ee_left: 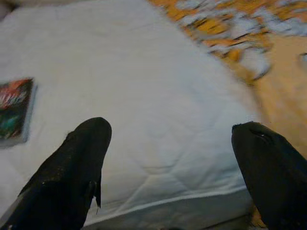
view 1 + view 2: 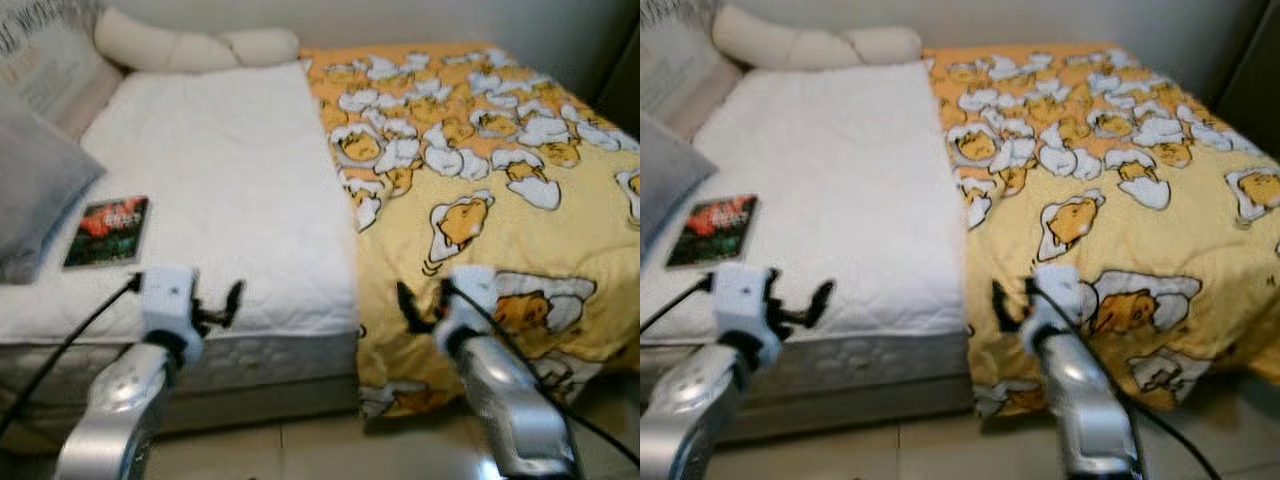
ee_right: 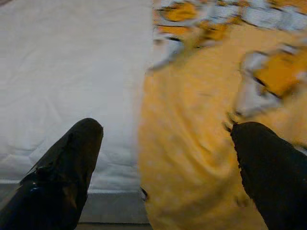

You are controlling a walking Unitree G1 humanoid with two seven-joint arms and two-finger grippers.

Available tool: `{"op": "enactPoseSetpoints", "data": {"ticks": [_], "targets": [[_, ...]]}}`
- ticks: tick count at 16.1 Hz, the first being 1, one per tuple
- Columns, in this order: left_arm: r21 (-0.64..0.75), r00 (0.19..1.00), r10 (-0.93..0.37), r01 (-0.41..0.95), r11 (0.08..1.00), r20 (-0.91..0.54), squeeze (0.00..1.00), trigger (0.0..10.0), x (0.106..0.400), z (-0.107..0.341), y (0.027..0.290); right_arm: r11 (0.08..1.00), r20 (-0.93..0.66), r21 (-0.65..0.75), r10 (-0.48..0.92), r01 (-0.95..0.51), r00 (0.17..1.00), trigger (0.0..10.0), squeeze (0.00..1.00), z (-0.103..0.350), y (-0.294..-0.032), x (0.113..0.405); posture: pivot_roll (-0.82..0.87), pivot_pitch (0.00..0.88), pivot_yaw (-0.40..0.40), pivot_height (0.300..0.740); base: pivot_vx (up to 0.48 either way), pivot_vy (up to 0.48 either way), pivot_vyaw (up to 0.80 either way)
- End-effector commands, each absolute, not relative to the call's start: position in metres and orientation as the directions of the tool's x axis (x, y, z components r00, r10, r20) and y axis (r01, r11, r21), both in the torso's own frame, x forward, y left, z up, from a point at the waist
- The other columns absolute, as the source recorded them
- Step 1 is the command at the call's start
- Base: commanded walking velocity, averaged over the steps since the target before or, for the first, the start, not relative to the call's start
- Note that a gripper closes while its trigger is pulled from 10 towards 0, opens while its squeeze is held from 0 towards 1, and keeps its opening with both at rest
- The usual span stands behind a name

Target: Clean up the room

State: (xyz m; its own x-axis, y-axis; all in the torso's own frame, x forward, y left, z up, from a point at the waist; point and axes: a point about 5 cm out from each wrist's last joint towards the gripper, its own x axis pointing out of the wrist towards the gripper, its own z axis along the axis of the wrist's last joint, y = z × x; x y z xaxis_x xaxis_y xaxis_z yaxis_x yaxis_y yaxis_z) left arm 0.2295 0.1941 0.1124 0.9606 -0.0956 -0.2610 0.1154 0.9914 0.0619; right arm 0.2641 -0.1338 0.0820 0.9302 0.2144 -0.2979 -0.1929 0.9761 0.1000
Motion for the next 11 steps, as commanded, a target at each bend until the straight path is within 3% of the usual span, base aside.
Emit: {"op": "enactPoseSetpoints", "data": {"ticks": [1, 9, 11], "targets": [[0.059, 0.963, -0.101, 0.12, 0.991, -0.251, 0.76, 10.0, 0.2314, 0.115, 0.1907, 0.98, -0.283, 0.072, 0.2, -0.188, 0.938, 10.0, 1.0, 0.0851, -0.1398, 0.2669, 0.04, 0.0, -0.002, 0.74, 0.386, 0.0, 0.0], [0.069, 0.963, -0.087, 0.108, 0.992, -0.256, 0.76, 10.0, 0.2287, 0.1138, 0.194, 0.975, -0.284, 0.063, 0.221, -0.212, 0.933, 10.0, 1.0, 0.0848, -0.1347, 0.2733, 0.04, 0.0, -0.009, 0.74, 0.382, 0.0, 0.0], [0.068, 0.959, -0.115, 0.137, 0.988, -0.26, 0.74, 10.0, 0.2271, 0.1135, 0.1909, 0.967, -0.336, 0.043, 0.25, -0.25, 0.908, 10.0, 1.0, 0.0763, -0.1303, 0.2749, 0.04, 0.0, -0.008, 0.74, 0.0, 0.0, 0.0]]}}
